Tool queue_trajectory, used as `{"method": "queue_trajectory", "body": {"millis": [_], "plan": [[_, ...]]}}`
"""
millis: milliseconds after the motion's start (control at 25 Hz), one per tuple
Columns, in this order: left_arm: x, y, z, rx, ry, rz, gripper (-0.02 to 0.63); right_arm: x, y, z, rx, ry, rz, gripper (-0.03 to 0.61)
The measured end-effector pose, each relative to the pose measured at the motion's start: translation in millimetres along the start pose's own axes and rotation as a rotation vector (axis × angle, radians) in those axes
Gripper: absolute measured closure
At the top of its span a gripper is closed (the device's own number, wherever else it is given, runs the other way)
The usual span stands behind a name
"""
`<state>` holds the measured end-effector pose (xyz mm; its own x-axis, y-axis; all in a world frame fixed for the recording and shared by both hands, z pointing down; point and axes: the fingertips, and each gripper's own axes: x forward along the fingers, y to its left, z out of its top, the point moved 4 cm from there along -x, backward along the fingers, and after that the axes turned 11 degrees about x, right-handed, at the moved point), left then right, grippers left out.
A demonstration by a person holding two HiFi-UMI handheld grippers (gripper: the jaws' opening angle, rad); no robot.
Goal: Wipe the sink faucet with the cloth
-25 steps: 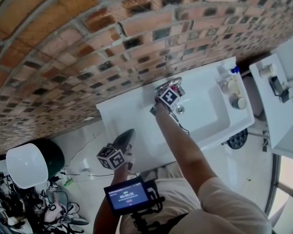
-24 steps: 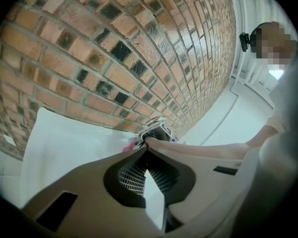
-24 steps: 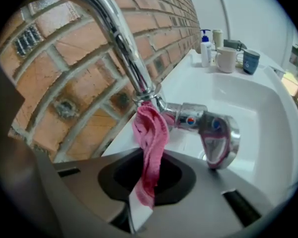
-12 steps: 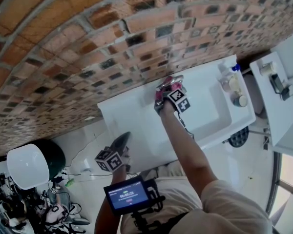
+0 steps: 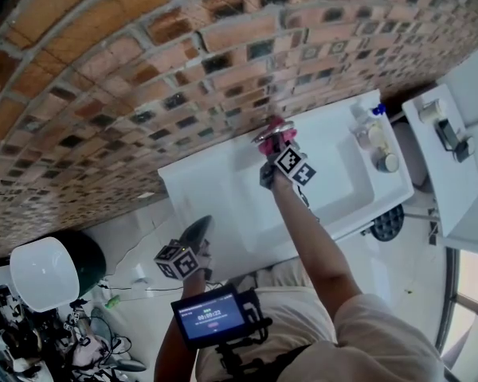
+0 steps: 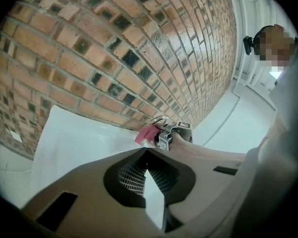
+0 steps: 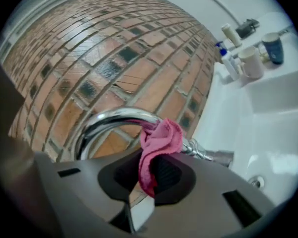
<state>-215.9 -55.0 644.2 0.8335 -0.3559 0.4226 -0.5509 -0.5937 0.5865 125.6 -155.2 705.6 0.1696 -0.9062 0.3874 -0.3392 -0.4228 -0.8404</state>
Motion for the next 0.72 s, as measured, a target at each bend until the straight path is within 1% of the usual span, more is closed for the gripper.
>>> {"method": "queue_trajectory", "body": {"millis": [160, 320, 440, 520, 720], "plan": [[-5, -1, -2, 0.003, -0.007, 0.001, 0.621, -7, 29, 5, -0.298, 0.047, 0.090, 0.520], [-11, -1, -6, 0.000, -0.010, 0.004, 0.621, -18, 38, -1, -0.603, 0.076, 0.086, 0.520], [-15, -1, -8, 0.000, -0.014, 0.005, 0.621, -29, 45, -6, -0.791, 0.069, 0.081, 0.520], [-18, 0, -9, -0.004, -0.019, 0.005, 0.621, -36, 50, -12, -0.857, 0.078, 0.072, 0.520], [-23, 1, -16, -0.011, -0.019, 0.007, 0.621, -44, 58, -29, -0.913, 0.097, 0.045, 0.520]]}}
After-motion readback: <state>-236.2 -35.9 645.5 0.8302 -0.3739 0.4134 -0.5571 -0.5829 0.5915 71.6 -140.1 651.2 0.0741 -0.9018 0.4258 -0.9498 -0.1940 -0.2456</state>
